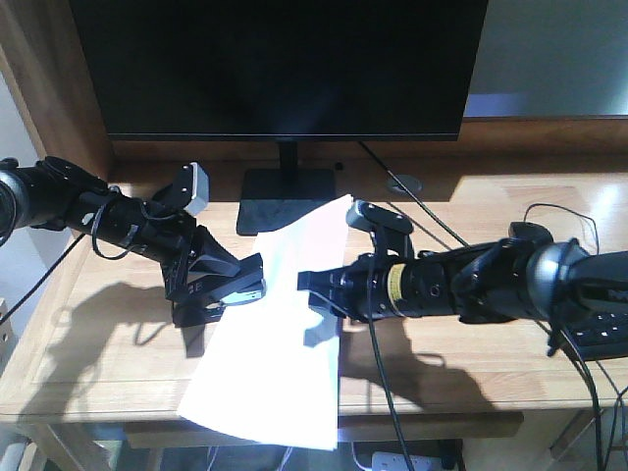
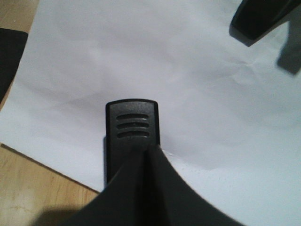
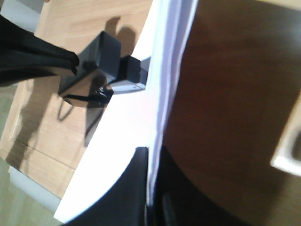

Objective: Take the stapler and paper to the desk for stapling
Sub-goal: 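Lay the white paper flat on the desk under the stapler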

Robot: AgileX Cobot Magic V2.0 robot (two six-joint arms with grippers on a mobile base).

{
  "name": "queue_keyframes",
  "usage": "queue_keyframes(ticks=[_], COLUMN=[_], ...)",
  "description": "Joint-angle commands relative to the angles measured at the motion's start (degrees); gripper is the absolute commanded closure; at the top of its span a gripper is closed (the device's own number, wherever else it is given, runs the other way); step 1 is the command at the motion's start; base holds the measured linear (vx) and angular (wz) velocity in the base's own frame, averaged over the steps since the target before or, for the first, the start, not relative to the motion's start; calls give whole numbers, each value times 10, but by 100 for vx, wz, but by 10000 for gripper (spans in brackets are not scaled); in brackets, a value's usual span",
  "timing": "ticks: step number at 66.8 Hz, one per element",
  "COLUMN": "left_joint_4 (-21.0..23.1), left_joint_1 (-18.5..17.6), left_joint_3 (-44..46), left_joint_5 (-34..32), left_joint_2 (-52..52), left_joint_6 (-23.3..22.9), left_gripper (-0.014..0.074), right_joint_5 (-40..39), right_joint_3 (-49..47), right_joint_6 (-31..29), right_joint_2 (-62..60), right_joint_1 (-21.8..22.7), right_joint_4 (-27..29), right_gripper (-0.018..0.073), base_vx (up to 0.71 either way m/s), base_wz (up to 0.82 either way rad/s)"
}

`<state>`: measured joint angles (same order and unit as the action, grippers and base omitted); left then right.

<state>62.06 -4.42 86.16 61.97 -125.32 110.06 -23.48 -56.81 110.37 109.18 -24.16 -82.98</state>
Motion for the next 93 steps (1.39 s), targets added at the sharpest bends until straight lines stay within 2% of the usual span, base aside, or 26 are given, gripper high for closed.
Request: queue_keyframes(ticks=[1, 15, 22, 32, 48, 57, 71, 93], left_joint_4=[33, 33, 33, 33, 33, 33, 33, 33], left_joint_1=[-2, -2, -2, -2, -2, -2, -2, -2], left_joint_3=[14, 14, 14, 14, 14, 14, 14, 14], left_joint_5=[17, 17, 17, 17, 17, 17, 17, 17], left_joint_2=[34, 34, 34, 34, 34, 34, 34, 34], left_joint_6=[-5, -5, -5, -5, -5, -5, -5, -5], left_gripper=[603, 603, 603, 603, 603, 603, 603, 603], right_joint_5=[-17, 12, 38, 93, 152, 169, 235, 249], right_joint_3=[-37, -71, -78, -78, -78, -78, -78, -64], right_joint_6=[-9, -9, -8, -9, -41, -51, -59, -114], right_joint_2=[-11, 19, 27, 29, 29, 29, -1, -143], right_joint_1=[1, 1, 1, 1, 1, 1, 1, 1], right_joint_4=[8, 8, 8, 5, 1, -13, -28, -69], right_gripper=[561, 543, 494, 346, 1, -113, -127, -59], base_vx=[0, 0, 0, 0, 0, 0, 0, 0], base_wz=[0, 0, 0, 0, 0, 0, 0, 0])
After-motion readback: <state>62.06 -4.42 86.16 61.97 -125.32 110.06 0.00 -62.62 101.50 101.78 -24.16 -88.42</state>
